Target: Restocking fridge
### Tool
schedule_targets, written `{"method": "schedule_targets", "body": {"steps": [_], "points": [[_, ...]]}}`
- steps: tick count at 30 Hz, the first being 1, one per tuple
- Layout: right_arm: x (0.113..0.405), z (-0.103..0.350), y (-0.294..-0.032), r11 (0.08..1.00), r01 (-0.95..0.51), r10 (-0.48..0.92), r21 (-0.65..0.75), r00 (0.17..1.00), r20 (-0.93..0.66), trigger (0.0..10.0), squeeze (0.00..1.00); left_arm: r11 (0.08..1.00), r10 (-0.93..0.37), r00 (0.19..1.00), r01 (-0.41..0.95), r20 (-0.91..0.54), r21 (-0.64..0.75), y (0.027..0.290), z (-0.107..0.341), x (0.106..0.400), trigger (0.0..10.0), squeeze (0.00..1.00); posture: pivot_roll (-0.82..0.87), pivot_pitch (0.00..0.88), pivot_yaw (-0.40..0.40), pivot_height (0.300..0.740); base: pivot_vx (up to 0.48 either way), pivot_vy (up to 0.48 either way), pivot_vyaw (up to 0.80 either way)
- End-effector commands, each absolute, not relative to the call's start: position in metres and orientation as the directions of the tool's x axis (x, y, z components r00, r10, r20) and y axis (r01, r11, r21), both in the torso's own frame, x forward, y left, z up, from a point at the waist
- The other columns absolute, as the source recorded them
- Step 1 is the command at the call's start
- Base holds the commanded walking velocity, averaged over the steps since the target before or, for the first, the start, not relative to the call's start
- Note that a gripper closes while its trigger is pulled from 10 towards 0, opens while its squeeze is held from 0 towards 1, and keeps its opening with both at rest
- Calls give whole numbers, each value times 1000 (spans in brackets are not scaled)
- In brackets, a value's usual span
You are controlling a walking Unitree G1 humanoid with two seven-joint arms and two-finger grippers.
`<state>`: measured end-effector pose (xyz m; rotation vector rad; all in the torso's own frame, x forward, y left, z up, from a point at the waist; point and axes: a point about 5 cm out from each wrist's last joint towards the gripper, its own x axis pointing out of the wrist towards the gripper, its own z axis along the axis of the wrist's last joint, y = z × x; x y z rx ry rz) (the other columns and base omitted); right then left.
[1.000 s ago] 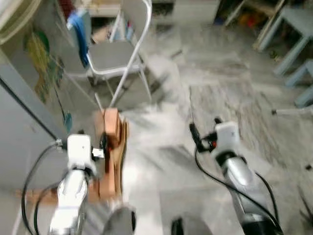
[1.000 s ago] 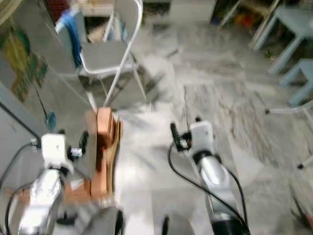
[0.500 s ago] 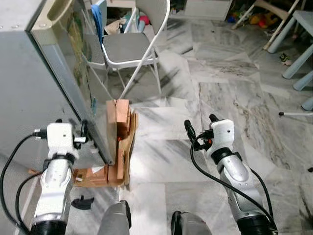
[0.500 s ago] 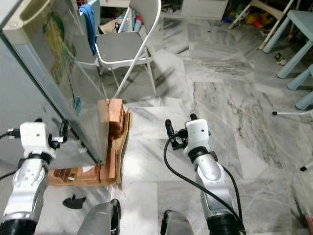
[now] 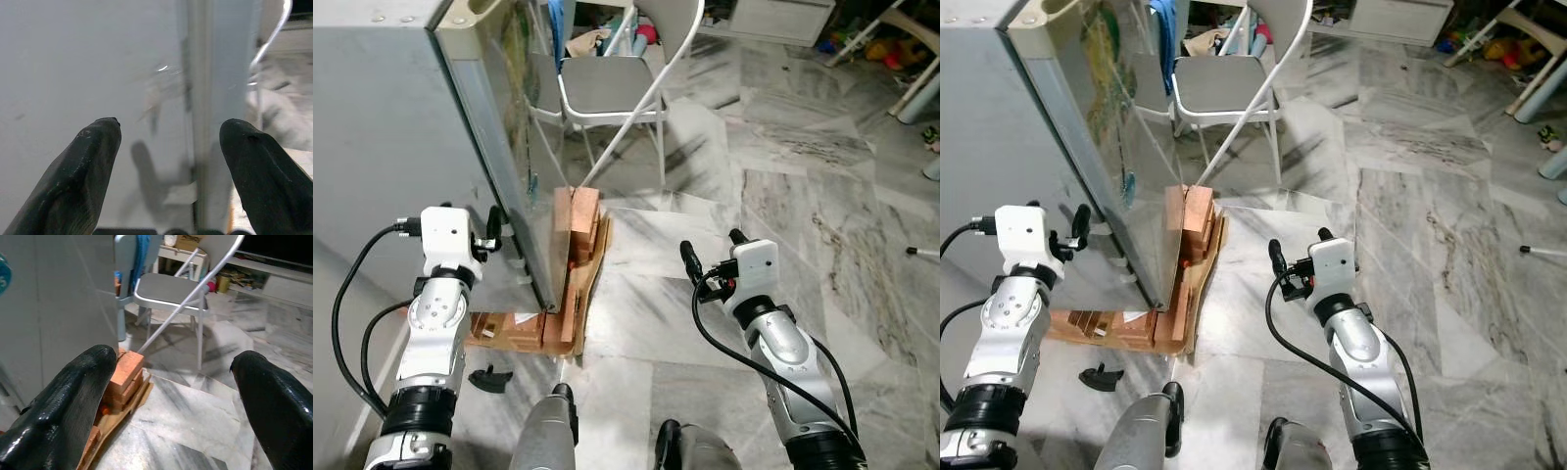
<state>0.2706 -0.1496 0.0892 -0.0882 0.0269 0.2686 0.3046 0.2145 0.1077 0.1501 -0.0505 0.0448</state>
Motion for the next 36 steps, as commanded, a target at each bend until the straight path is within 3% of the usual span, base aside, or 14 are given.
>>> {"method": "schedule_targets", "body": {"steps": [1, 6, 14, 24, 36], "points": [[270, 93, -150, 961, -265, 263, -85, 964, -30, 10000, 0, 990, -2, 1000, -1, 27, 140, 210, 103, 304, 10000, 0, 78, 144, -25, 740, 0, 0, 0], [270, 89, -149, 956, -284, 279, -72, 958, -62, 10000, 0, 990, -74, 997, 73, 7, 122, 201, 101, 307, 10000, 0, 73, 145, -21, 740, 0, 0, 0], [270, 87, -148, 953, -295, 290, -68, 954, -74, 10000, 0, 991, -83, 997, 81, 10, 104, 201, 103, 313, 10000, 0, 69, 147, -19, 740, 0, 0, 0], [267, 87, -145, 947, -316, 310, -60, 947, -89, 10000, 0, 987, -113, 993, 109, 23, 118, 188, 115, 342, 10000, 0, 44, 152, -10, 740, 0, 0, 0], [263, 87, -144, 947, -315, 310, -54, 946, -91, 10000, 0, 987, -43, 999, 43, -6, 154, 193, 118, 356, 10000, 0, 32, 163, 3, 740, 0, 0, 0]]}}
